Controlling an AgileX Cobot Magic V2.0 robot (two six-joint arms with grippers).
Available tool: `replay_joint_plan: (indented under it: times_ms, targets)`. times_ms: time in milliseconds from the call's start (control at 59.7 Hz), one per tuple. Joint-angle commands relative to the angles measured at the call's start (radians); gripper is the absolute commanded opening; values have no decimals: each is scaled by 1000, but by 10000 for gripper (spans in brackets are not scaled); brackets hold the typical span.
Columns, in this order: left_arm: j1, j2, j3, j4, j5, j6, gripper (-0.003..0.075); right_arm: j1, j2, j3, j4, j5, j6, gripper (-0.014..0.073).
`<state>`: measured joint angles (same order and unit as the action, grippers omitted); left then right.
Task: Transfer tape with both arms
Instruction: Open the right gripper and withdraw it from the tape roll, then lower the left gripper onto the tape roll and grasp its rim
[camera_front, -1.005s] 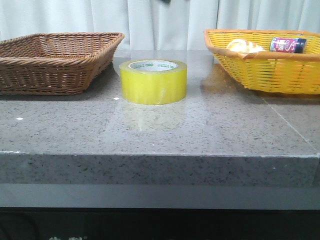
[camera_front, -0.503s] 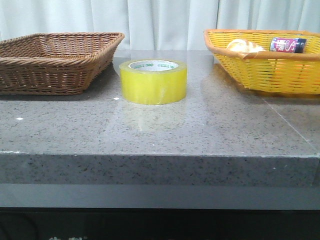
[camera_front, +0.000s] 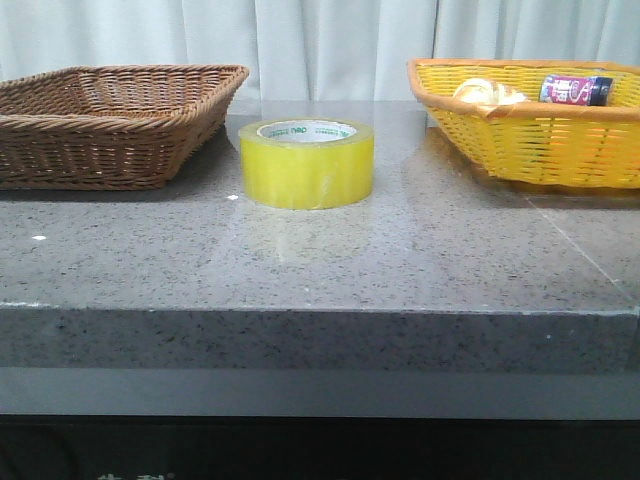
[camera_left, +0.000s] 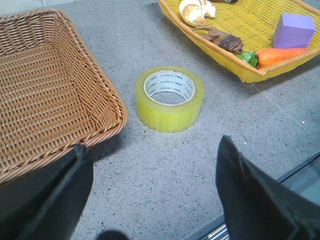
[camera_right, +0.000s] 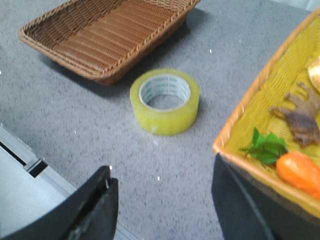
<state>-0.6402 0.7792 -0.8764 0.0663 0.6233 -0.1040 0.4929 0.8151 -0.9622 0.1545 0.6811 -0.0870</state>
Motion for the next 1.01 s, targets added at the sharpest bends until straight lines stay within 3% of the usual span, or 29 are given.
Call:
replay_joint_plan:
  times_ms: [0,235,469,704,989]
  targets:
    - [-8,-2,-36,-7,-66,-1,512,-5,-57,32,-5,-101,0,444]
    - [-10,-2,-36,-7,-63,4,512,-5,-112,80,-5,-105,0,444]
    - [-50,67,-131,-7,5,151,512,-5,-107,80,-3,-104,0,444]
    - [-116,274,-305,-7,90,289,512,-5,-107,80,-3,-104,0,444]
    - [-127,587,-579,-10,321,371,512,-5,-107,80,-3,-104,0,444]
